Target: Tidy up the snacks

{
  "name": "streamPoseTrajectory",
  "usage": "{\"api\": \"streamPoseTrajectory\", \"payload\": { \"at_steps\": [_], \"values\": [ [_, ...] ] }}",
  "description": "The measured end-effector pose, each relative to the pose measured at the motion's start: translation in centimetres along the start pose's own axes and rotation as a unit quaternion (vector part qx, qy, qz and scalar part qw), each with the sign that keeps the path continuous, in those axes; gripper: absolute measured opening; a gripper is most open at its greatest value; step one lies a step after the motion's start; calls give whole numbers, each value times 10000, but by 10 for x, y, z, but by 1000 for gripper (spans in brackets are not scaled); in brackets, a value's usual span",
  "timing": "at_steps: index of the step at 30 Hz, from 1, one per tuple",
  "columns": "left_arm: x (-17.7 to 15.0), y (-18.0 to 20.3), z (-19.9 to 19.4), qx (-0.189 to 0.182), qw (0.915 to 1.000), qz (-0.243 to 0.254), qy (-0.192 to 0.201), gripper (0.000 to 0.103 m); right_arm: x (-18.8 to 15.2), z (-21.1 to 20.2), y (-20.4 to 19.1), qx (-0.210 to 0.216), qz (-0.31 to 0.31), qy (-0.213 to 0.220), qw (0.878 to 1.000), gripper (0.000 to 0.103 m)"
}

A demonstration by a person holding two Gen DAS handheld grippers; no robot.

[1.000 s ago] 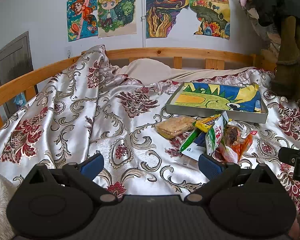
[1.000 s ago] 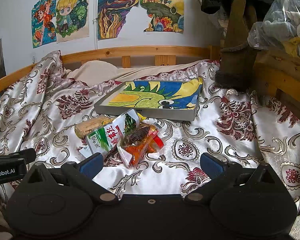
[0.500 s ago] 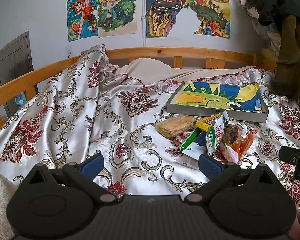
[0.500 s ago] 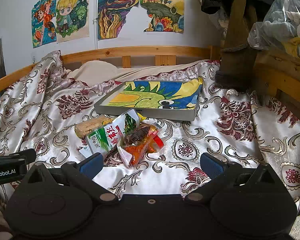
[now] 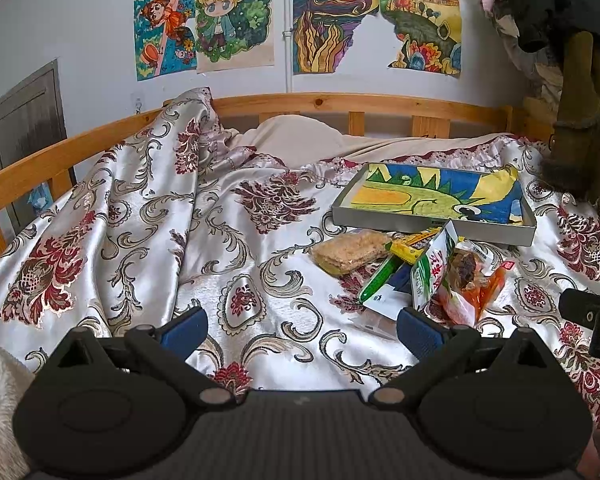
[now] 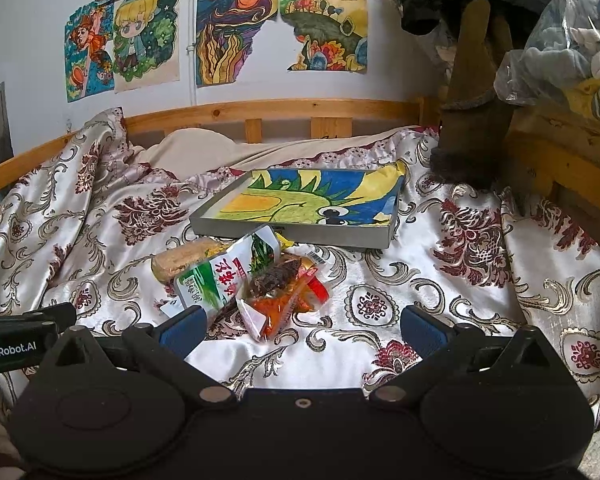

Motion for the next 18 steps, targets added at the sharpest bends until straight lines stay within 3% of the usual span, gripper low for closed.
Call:
{"api": "streamPoseTrajectory", "payload": {
  "at_steps": [18],
  "values": [
    [8,0,-5,37,9998,-174,-63,103,7,-10,3,43,91,282,9995,102]
  ]
}}
Point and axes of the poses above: each gripper's, at about its wrist camera, not at the fingertips, and z roughly the way its jaws point, y to its right, x to its top, the point moved 6 cm from there along z, roughly the way its jaws point, and after that the axes turned 13 degrees about -z, right-handed, at the moved point
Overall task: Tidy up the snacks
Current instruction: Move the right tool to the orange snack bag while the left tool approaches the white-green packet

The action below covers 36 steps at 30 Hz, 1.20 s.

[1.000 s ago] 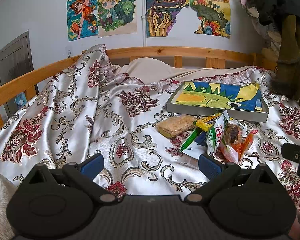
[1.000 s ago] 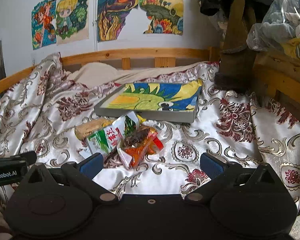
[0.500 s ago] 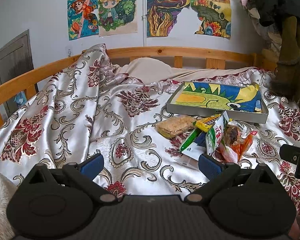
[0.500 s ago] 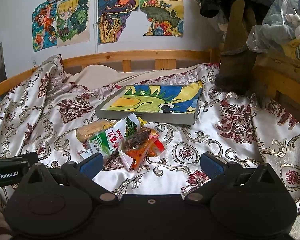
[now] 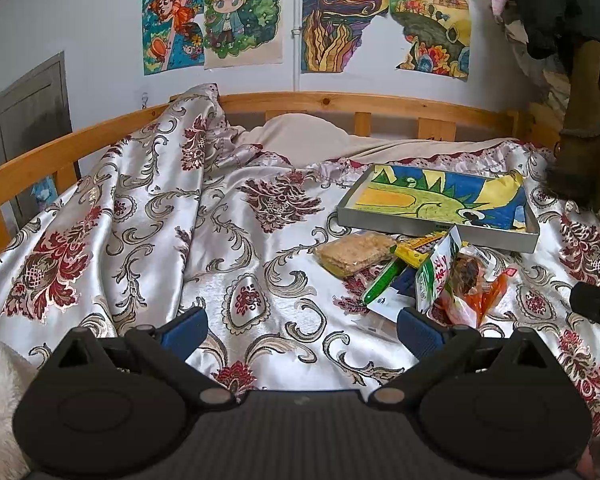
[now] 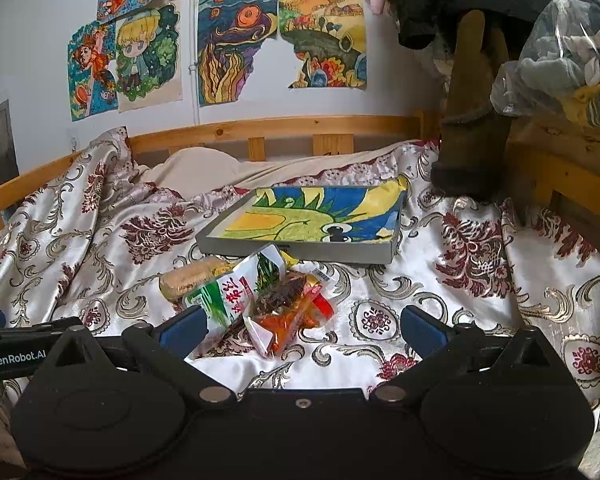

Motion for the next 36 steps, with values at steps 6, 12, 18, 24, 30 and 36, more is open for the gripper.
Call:
{"api": "streamPoseTrajectory", "payload": {
  "at_steps": [6,12,18,24,30,36],
  "values": [
    [13,4,4,-113,9998,97,-158,103,5,-1,2,70,-71,-9,9999,102],
    [29,16,20,-413,9974,337,-477,103,20,2,-1,119,-506,95,9986,102],
    [39,32,49,-790,9923,481,-828,103,31,28,6,269,-831,-107,9961,102],
    [48,44,83,-1104,9878,517,-971,103,36,56,18,508,-941,-251,9940,102],
    [46,61,110,-1467,9813,719,-1019,103,26,84,19,589,-843,-343,9941,102],
    [31,79,130,-1687,9751,1041,-997,102,10,111,7,817,-905,-852,9889,102]
  ]
}}
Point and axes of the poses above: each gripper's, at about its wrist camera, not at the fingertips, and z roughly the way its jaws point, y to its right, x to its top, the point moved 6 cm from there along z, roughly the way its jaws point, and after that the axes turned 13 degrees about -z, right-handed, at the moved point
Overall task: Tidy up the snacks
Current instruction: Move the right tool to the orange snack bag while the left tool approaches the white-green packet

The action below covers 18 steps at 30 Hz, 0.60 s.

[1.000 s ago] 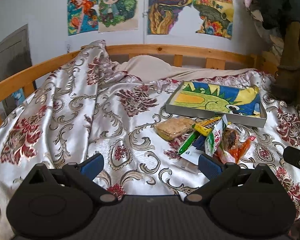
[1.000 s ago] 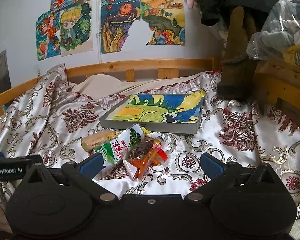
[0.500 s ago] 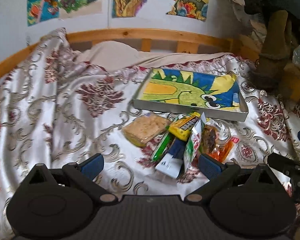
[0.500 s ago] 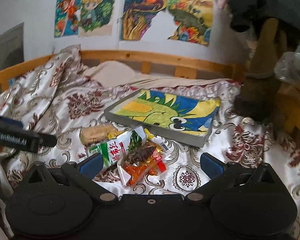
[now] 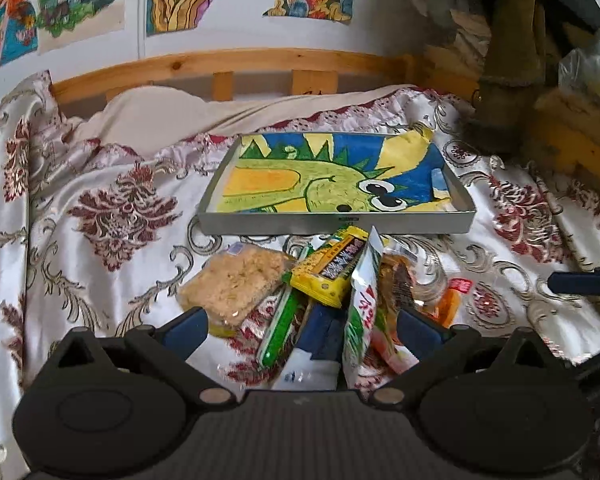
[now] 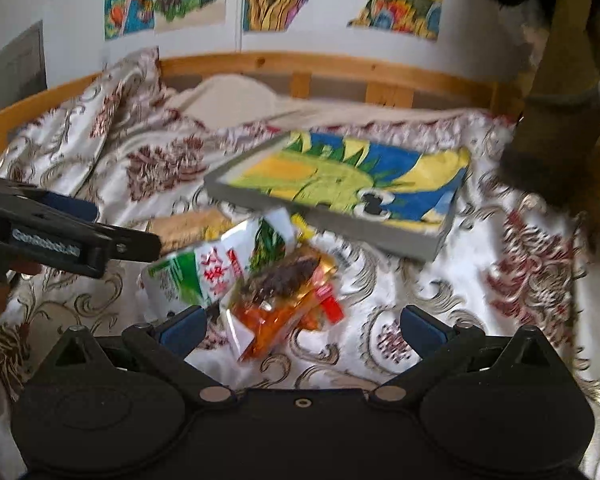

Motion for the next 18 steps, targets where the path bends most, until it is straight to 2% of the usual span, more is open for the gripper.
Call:
{"api": "streamPoseTrajectory", "payload": {
  "at_steps": [6,10,14,18],
  "values": [
    [-6,6,26,-249,9991,113,-311,102,-6,24,-15,343,-176,-343,9987,102],
    [-13,5,41,-398,9974,144,-589,93,-10,38,-12,419,-1,-519,9978,102],
    [-17,4,44,-421,9971,173,-615,91,-15,51,-7,784,432,-680,9937,102],
    [-16,11,43,-583,9963,234,-593,80,-17,57,-9,830,472,-753,9926,98]
  ]
}}
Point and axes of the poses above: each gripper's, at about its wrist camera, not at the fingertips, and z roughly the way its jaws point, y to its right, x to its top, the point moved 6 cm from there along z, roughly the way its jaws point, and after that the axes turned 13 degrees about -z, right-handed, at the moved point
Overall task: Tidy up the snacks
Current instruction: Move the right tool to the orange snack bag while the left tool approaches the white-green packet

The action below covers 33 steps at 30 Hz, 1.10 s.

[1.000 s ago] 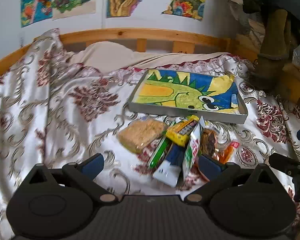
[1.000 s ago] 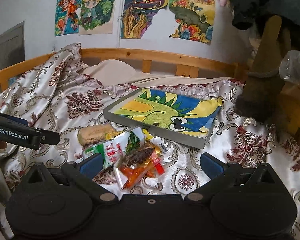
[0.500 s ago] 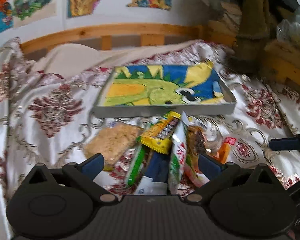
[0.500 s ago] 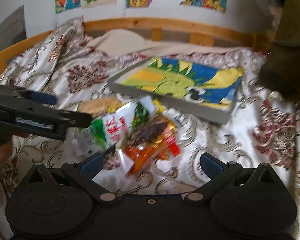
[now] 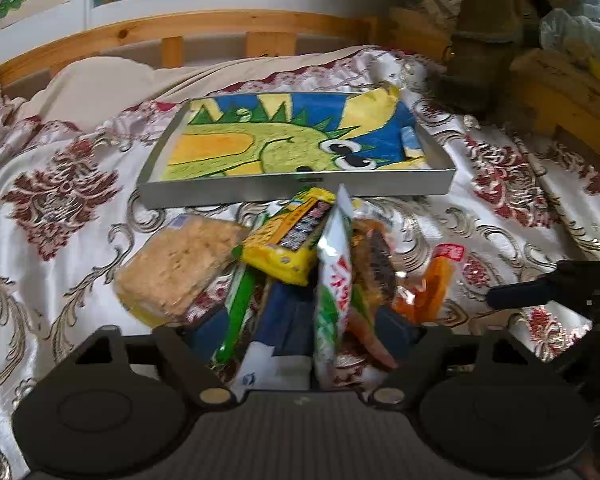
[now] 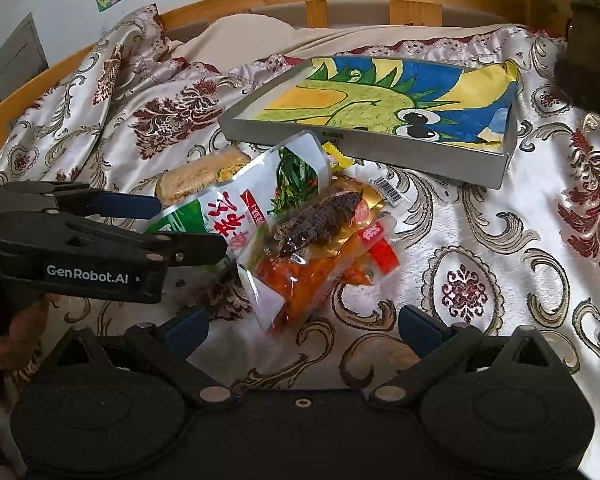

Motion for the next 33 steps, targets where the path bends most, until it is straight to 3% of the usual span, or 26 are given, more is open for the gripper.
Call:
{"api": "streamPoseTrajectory", "payload": {
  "at_steps": [2,7,10,15,33],
  "values": [
    [2,4,0,-98,9999,44,36,76,1,2,-1,37,-13,37,10000,97],
    [4,9,9,-307,9994,139,-30,50,3,9,0,35,-5,50,10000,94],
    [4,10,16,-454,9989,80,-103,41,2,11,1,67,56,17,10000,94],
    [6,11,24,-638,9976,18,-252,38,2,12,2,19,68,30,10000,94],
    [17,-22,28,-979,9834,-1368,-684,35,0,15,2,68,70,30,9999,94]
  ]
}}
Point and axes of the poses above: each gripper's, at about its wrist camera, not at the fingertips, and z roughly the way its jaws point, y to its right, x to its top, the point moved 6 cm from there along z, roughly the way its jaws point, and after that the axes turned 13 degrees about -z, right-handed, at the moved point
